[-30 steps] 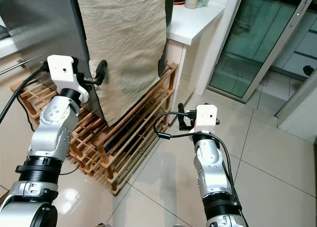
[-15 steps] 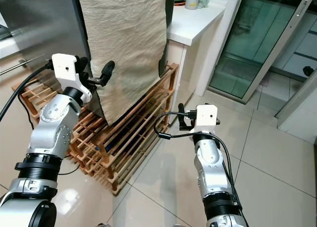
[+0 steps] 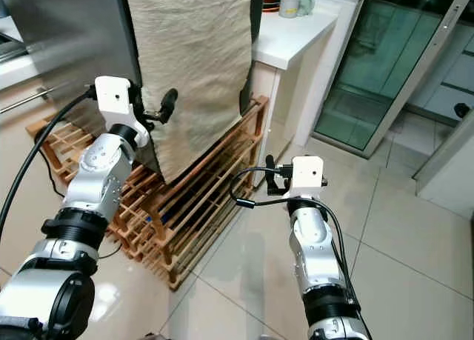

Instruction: Restocking fridge

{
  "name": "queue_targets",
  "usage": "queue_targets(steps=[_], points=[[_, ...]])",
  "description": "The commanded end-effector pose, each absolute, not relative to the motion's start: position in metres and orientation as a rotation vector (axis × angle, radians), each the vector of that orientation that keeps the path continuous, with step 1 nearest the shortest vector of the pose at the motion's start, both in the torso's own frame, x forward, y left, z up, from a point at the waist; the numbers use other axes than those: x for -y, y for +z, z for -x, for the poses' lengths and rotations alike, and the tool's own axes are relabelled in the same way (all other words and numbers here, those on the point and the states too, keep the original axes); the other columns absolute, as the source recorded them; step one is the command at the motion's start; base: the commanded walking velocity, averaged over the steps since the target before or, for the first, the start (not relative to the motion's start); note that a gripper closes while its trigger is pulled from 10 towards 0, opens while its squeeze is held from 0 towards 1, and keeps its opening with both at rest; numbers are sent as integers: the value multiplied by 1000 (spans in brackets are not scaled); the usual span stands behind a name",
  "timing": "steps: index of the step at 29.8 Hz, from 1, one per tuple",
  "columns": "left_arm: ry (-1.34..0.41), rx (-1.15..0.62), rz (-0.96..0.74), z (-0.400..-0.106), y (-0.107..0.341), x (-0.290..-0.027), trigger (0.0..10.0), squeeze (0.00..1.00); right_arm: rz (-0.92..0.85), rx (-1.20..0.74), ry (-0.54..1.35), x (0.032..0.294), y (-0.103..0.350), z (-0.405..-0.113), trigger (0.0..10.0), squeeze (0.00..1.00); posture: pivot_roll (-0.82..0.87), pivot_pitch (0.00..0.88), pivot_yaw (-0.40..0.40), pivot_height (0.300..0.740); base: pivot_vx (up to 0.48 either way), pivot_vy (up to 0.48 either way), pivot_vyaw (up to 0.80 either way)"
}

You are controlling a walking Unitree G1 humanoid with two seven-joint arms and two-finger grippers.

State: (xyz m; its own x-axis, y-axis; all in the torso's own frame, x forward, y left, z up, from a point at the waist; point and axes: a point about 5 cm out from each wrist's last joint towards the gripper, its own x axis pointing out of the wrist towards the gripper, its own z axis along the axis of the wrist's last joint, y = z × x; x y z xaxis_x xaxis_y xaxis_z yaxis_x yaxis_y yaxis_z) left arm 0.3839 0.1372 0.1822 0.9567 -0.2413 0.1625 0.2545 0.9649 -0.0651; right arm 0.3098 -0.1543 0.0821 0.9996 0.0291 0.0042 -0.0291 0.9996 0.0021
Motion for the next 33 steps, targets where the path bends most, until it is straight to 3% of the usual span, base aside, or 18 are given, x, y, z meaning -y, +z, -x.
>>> queue_targets(steps=[1,10,11,13,15,17,19,21,25,30,33], points=[[-305,180,103,-391,197,-126,10000,0,1,12,20,160,83,-308,10000,0,-106,0,-18,740,0,0,0],[-374,147,195,-402,211,-91,10000,0,2,14,8,163,83,-308,10000,0,-143,0,12,740,0,0,0],[-420,184,215,-403,227,-69,10000,0,1,17,5,163,84,-307,10000,0,-153,0,16,740,0,0,0],[-449,199,214,-402,233,-59,10000,0,0,18,3,163,84,-307,10000,0,-153,0,16,740,0,0,0],[-557,202,185,-398,236,-38,10000,0,0,17,3,164,83,-305,10000,0,-164,0,20,740,0,0,0],[-860,176,112,-382,232,1,10000,0,-31,-21,68,160,77,-300,10000,0,-164,0,18,740,0,0,0],[-1068,142,200,-367,234,31,10000,0,-48,-88,162,157,65,-288,10000,0,-160,0,14,740,0,0,0],[-1096,136,233,-365,235,35,10000,0,-50,-103,181,157,62,-285,10000,0,-160,0,14,740,0,0,0],[-1344,176,265,-331,251,89,10000,0,-90,-250,200,171,37,-255,10000,0,-205,0,39,740,0,0,0],[-1429,197,297,-318,253,102,10000,0,-71,-314,170,183,22,-235,10000,0,-235,0,60,740,0,0,0],[-1389,209,332,-329,251,80,10000,0,-68,-299,174,181,25,-232,10000,0,-234,0,54,740,0,0,0]])
